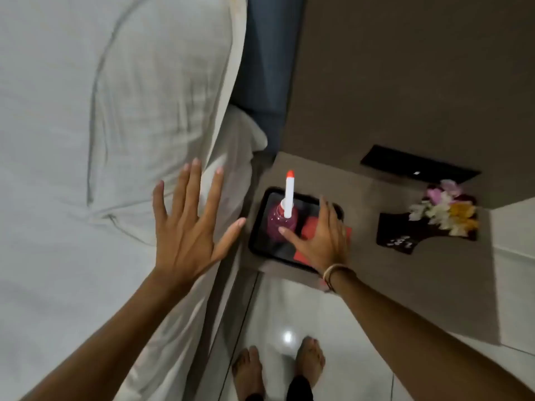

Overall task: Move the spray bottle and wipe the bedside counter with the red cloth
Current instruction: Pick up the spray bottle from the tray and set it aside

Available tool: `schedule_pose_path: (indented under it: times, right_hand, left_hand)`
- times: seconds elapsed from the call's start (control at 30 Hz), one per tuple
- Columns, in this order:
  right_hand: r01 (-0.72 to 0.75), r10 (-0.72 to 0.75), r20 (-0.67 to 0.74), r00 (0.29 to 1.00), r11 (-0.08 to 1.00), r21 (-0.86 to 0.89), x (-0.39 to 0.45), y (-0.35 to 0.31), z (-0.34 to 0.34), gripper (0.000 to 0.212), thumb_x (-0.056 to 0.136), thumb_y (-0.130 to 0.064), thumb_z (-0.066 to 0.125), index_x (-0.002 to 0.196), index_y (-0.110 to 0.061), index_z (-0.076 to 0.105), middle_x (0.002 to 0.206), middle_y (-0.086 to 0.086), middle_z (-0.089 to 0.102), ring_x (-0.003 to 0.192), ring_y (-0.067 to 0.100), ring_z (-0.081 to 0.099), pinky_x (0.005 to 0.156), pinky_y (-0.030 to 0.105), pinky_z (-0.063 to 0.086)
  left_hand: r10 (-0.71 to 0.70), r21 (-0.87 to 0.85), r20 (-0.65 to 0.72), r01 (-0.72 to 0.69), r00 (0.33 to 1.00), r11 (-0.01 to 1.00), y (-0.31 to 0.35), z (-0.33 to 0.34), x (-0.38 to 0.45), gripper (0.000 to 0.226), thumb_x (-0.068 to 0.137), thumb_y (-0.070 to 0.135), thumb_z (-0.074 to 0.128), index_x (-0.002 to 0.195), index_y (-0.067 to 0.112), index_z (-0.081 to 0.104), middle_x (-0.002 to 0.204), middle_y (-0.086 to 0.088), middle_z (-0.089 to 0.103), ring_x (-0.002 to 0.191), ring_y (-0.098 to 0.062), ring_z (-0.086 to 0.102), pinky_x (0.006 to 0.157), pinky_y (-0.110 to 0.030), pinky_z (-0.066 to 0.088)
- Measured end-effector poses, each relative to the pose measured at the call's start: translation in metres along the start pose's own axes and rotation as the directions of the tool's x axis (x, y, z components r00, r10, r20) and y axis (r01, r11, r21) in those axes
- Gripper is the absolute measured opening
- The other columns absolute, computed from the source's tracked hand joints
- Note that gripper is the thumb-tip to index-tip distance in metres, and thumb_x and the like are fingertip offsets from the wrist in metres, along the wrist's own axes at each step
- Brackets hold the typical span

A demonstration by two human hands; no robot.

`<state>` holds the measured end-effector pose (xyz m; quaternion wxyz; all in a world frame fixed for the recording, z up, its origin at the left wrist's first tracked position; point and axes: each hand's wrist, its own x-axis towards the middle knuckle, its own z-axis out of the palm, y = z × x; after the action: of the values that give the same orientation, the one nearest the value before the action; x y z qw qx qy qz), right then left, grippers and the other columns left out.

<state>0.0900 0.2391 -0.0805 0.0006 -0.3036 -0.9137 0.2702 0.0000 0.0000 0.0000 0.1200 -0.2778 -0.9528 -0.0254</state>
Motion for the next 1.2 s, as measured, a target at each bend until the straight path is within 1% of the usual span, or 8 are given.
schedule_pose_path:
  times: [0.23,0.5,0.6,0.67,0.8,0.9,1.0,1.2]
  right_hand:
    - [0.138,-0.106,-0.096,0.990,0.886,0.443,0.061,-0.039,0.057,0.115,0.068,-0.073,0.077,0.159,-0.022,0.026,0.162,0.003,0.037,0.150,0.020,0.036,0.122,0.039,0.035]
    - [0.186,-0.188,-0.059,0.980,0.780,0.598,0.057,-0.051,0.048,0.075,0.097,-0.026,0.067,0.158,-0.006,0.029,0.154,0.013,0.046,0.138,0.027,0.053,0.116,0.042,0.046]
    - [0.183,-0.116,-0.144,0.983,0.735,0.653,0.031,-0.046,0.025,0.069,0.097,-0.018,0.065,0.156,-0.001,0.032,0.143,0.005,0.050,0.113,-0.015,0.056,0.100,0.003,0.042]
    - [0.140,-0.037,-0.161,0.986,0.705,0.695,0.006,-0.037,0.010,0.068,0.097,-0.020,0.065,0.155,-0.004,0.034,0.143,0.003,0.056,0.094,-0.020,0.059,0.088,-0.001,0.044]
    - [0.098,0.105,-0.230,0.968,0.684,0.723,-0.059,0.018,-0.020,0.052,0.096,-0.035,0.063,0.144,-0.030,0.046,0.112,-0.041,0.060,0.104,-0.026,0.058,0.086,-0.004,0.043]
    - [0.002,0.258,-0.265,0.929,0.712,0.702,-0.099,0.064,-0.034,0.023,0.095,-0.055,0.058,0.118,-0.055,0.058,0.101,-0.020,0.074,0.096,-0.002,0.072,0.083,0.012,0.056]
    - [-0.141,0.367,-0.270,0.890,0.785,0.603,-0.124,0.116,-0.035,0.037,0.094,-0.060,0.055,0.114,-0.031,0.067,0.083,-0.001,0.071,0.077,0.016,0.071,0.078,0.039,0.061]
    - [-0.322,0.491,-0.240,0.838,0.798,0.510,-0.139,0.185,-0.038,0.042,0.096,-0.059,0.050,0.076,-0.022,0.053,0.064,0.000,0.063,0.061,0.020,0.067,0.065,0.038,0.059]
  left_hand:
    - [-0.024,-0.026,-0.022,0.023,0.999,0.999,0.002,0.052,0.017,0.081,0.101,0.070,0.025,0.166,0.023,0.012,0.173,-0.017,0.019,0.162,-0.030,0.018,0.128,-0.063,0.018]
    - [0.036,-0.033,0.026,-0.035,0.999,0.999,0.011,0.062,0.022,0.077,0.103,0.067,0.022,0.166,0.025,0.007,0.173,-0.015,0.023,0.161,-0.030,0.023,0.128,-0.063,0.019]
    - [0.046,-0.055,0.060,-0.043,0.997,0.998,0.022,0.065,0.033,0.077,0.102,0.069,0.020,0.166,0.029,0.003,0.174,-0.013,0.018,0.162,-0.029,0.020,0.129,-0.060,0.014]
    - [0.065,-0.067,0.091,-0.059,0.994,0.996,0.034,0.066,0.036,0.078,0.101,0.071,0.016,0.166,0.029,0.003,0.174,-0.013,0.019,0.161,-0.030,0.020,0.128,-0.060,0.013]
    - [0.151,-0.106,0.186,-0.133,0.971,0.985,0.075,0.068,0.029,0.080,0.100,0.071,0.013,0.167,0.027,0.006,0.173,-0.015,0.021,0.159,-0.034,0.025,0.128,-0.063,0.016]
    - [0.234,-0.105,0.257,-0.214,0.937,0.971,0.100,0.072,0.007,0.081,0.101,0.070,0.013,0.166,0.023,0.014,0.171,-0.017,0.027,0.156,-0.036,0.032,0.125,-0.065,0.020]
    - [0.272,-0.124,0.313,-0.244,0.910,0.962,0.126,0.079,-0.016,0.081,0.100,0.069,0.015,0.166,0.023,0.017,0.170,-0.018,0.029,0.155,-0.037,0.034,0.124,-0.066,0.022]
    - [0.338,-0.120,0.347,-0.316,0.875,0.941,0.154,0.089,-0.039,0.081,0.099,0.068,0.020,0.166,0.023,0.016,0.168,-0.020,0.032,0.153,-0.040,0.036,0.122,-0.067,0.024]
